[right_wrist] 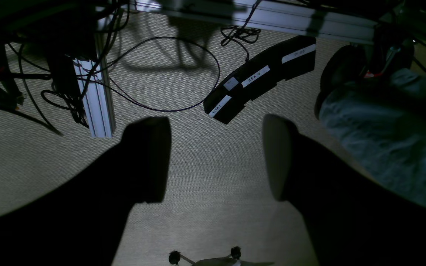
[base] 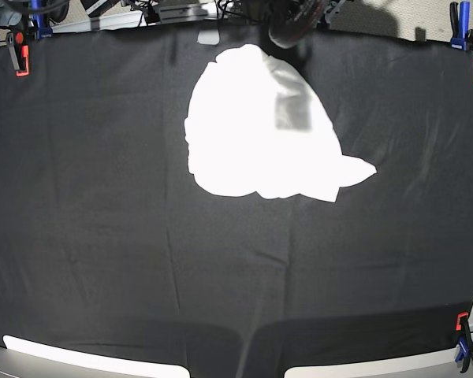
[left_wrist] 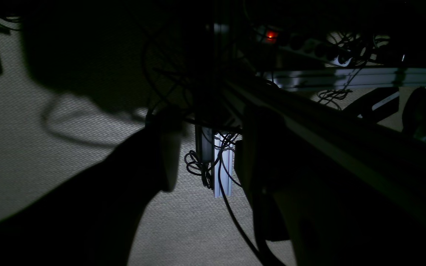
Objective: Layout the t-shirt on the table in an organized manner, then fold the t-shirt properly
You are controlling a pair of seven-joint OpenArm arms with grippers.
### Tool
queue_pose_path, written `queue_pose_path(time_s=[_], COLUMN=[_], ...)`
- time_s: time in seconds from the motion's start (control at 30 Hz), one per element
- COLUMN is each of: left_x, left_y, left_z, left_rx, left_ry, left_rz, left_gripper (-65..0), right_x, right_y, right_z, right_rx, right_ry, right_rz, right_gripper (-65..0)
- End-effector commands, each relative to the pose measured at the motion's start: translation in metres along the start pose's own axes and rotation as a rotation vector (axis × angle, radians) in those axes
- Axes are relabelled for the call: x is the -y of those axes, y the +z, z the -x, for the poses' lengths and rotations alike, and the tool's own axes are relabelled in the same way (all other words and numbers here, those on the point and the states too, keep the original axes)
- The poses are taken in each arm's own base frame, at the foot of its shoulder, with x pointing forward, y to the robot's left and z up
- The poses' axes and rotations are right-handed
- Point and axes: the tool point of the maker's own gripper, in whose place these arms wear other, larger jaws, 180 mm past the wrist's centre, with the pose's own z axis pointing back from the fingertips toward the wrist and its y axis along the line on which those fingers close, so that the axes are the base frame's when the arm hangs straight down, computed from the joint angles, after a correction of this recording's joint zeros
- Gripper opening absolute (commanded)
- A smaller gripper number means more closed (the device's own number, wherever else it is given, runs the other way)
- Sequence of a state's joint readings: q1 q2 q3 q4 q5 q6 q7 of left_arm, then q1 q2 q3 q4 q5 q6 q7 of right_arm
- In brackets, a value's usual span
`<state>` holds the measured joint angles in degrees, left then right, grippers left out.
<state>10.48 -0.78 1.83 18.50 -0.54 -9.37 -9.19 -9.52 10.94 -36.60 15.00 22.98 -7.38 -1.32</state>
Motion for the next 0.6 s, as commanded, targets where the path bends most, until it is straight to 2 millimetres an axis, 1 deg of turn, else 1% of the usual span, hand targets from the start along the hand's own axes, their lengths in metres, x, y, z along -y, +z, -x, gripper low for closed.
queue_pose_path(time_s=[0.0,0.13,0.17,0.2,0.3,0.37,0.4,0.57], left_x=[0.0172,0.0173,0.0174,0.0174,0.0178,0.0184,0.0184,0.0189], left_y=[-0.0008,0.0011,0.001,0.0015,0.0021,0.0029,0.0033,0.0045], left_z=[-0.0002,0.0045,0.0032,0.0047,0.0022,0.0021,0.0019,0.0022], left_rx=[0.012,0.008,0.011,0.01,0.021,0.026,0.027,0.033], left_ry=[0.003,0.005,0.004,0.005,0.003,0.003,0.003,0.003], left_rz=[0.046,0.046,0.047,0.046,0.047,0.048,0.048,0.049], left_gripper=[-39.8,-39.8,-39.8,-39.8,-39.8,-39.8,-39.8,-39.8], right_x=[0.0046,0.0047,0.0047,0.0047,0.0053,0.0058,0.0061,0.0074], right_y=[0.0,0.0,0.0,0.0,0.0001,0.0002,0.0002,0.0003], right_z=[0.0022,0.0026,0.0028,0.0028,0.0063,0.0097,0.0103,0.0106], right_rx=[-0.003,-0.005,-0.005,-0.005,-0.025,-0.044,-0.047,-0.034], right_ry=[-0.006,0.002,0.005,0.004,0.004,0.004,0.004,0.006], right_rz=[0.011,0.012,0.012,0.012,0.015,0.017,0.017,0.022], right_gripper=[-29.4,-29.5,-30.8,-34.6,-52.9,-63.3,-65.0,-65.0])
